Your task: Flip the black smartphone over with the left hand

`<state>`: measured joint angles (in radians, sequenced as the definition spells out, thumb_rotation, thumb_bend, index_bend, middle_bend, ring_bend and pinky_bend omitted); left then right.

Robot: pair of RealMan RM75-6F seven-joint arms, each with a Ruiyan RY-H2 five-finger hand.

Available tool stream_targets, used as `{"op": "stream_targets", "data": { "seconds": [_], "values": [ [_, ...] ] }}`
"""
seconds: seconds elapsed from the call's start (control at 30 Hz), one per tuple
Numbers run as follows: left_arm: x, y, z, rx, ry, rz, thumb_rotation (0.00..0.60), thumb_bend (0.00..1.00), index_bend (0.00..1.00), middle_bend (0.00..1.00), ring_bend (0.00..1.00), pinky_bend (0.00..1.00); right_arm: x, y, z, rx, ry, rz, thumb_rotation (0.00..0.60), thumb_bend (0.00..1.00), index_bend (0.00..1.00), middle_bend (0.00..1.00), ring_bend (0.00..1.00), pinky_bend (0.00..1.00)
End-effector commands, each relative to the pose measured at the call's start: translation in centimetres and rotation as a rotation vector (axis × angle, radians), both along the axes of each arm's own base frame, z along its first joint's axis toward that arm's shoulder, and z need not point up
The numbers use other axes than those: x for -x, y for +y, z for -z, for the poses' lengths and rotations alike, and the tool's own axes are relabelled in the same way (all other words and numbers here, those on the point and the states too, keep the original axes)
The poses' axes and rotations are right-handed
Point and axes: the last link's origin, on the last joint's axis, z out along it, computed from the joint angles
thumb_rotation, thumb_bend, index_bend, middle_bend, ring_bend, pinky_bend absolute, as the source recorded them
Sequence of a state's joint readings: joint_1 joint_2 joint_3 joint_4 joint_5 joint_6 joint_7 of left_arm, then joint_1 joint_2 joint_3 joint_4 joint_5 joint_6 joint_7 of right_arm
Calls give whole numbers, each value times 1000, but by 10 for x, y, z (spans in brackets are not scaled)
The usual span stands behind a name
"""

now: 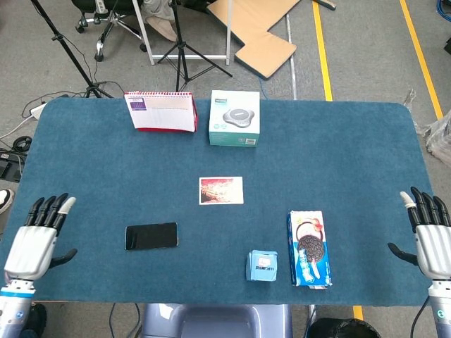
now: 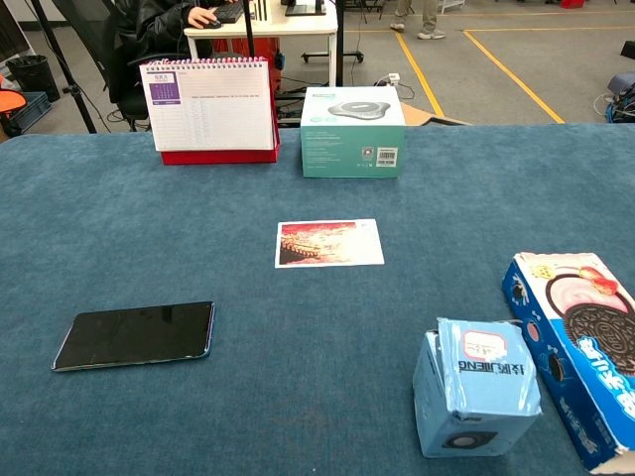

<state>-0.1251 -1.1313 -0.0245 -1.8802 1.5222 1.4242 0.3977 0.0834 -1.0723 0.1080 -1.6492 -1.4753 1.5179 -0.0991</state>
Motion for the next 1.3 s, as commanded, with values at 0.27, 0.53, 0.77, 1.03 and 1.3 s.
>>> {"op": "stream_targets", "data": {
  "seconds": [0.27,0.53,0.77,1.03,1.3],
  "values": [
    [-71,38,79,228,62,5,600,0,12,1,0,0,2,-1,1,-10,4,5,600,0,46,0,0,0],
    [-104,50,130,278,161,-40,600,0,129,86,0,0,5,-2,2,-12,14,17,600,0,45,0,0,0],
    [-119,51,165,318,189,-53,600,10,157,114,0,0,6,-2,3,-12,20,23,600,0,46,0,0,0],
    [-117,58,182,312,202,-78,600,15,174,135,0,0,8,-3,2,-12,18,31,600,0,46,0,0,0],
    [-113,65,196,326,194,-94,600,42,189,149,0,0,10,-4,3,-16,22,36,600,0,45,0,0,0]
  ]
}}
